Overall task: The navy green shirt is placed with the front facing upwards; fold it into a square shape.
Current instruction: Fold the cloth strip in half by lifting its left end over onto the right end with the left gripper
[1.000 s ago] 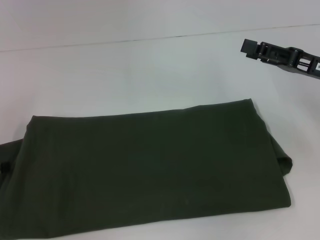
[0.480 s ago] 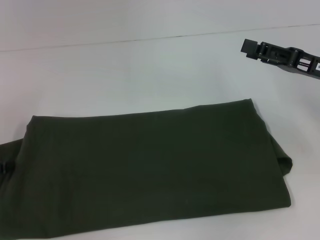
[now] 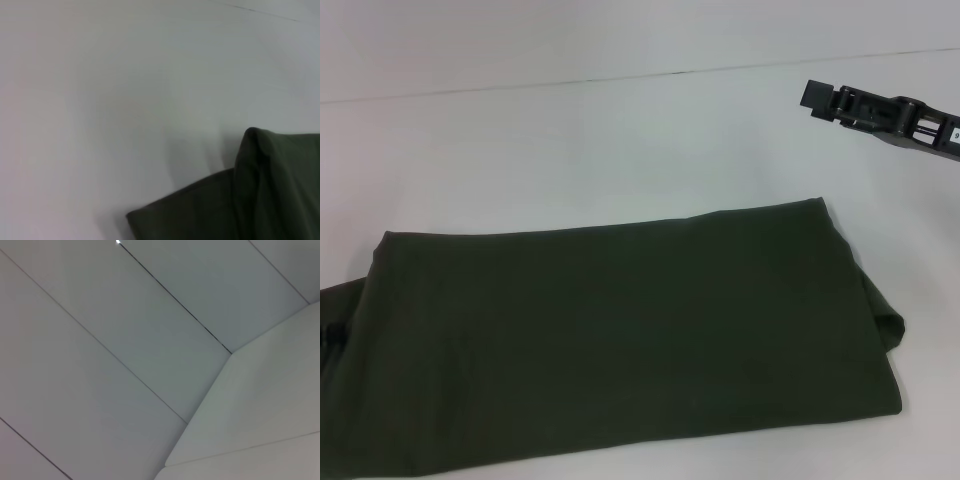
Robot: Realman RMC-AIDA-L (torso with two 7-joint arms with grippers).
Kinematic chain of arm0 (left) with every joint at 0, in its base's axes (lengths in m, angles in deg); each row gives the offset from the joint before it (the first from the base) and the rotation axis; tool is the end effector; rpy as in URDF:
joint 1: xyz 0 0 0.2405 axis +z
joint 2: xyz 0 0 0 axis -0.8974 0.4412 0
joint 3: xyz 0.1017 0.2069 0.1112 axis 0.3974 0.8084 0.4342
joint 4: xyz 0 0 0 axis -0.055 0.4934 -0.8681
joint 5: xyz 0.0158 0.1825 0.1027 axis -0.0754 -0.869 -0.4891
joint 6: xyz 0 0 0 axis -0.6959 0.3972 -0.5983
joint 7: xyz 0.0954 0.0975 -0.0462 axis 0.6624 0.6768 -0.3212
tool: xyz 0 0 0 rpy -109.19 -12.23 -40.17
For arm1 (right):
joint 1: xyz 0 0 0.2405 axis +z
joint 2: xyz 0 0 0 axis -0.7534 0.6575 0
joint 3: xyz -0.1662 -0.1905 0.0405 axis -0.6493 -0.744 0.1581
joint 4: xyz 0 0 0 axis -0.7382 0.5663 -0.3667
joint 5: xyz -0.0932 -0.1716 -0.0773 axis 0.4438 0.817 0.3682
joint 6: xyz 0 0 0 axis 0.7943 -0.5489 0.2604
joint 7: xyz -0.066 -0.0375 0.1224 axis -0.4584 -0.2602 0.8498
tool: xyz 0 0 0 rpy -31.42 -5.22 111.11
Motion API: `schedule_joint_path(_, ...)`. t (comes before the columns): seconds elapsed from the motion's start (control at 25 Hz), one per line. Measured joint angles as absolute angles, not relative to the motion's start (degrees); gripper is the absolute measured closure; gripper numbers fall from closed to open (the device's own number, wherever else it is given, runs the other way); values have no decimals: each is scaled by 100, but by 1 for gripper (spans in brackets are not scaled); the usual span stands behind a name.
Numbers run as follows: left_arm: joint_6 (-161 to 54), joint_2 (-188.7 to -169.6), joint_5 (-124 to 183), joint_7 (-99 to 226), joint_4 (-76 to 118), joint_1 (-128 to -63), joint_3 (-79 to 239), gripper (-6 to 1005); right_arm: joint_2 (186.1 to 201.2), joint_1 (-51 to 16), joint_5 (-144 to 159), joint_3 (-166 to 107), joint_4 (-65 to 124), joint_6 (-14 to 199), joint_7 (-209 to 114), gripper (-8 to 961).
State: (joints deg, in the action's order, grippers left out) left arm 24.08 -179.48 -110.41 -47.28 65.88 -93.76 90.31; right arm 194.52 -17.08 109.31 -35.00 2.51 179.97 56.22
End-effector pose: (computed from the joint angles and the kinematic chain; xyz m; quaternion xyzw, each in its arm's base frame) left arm -0.3685 0.3119 0.0760 -0.8089 -0.5361 -0.0623 0.2331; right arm 0.2889 0.3383 0.0707 -0.7716 0.4664 0.4119 0.1322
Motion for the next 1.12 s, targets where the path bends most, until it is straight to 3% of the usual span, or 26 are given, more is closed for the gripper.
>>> schedule_joint_path(0.16,2404,-17949,-11043,-4724,6609,-9357,9038,65,19454,-1708,10931,-3498,251,17998,5624,65)
schedule_joint_path(0.48,2410,-17958,-11047,-4718,6629,-9327,9038,194,19454,-1708,10932,-3477,242,18029,5624,66)
schedule_joint_path(0.72,2448,-17963,-11052,-4717,6676,-9326,9035,419,19454,-1707,10931,-3471,234,18047,5624,66)
schedule_joint_path(1.12,2419,-17967,-11052,-4718,6685,-9333,9048,642,19454,-1707,10932,-3472,233,18049,5624,66)
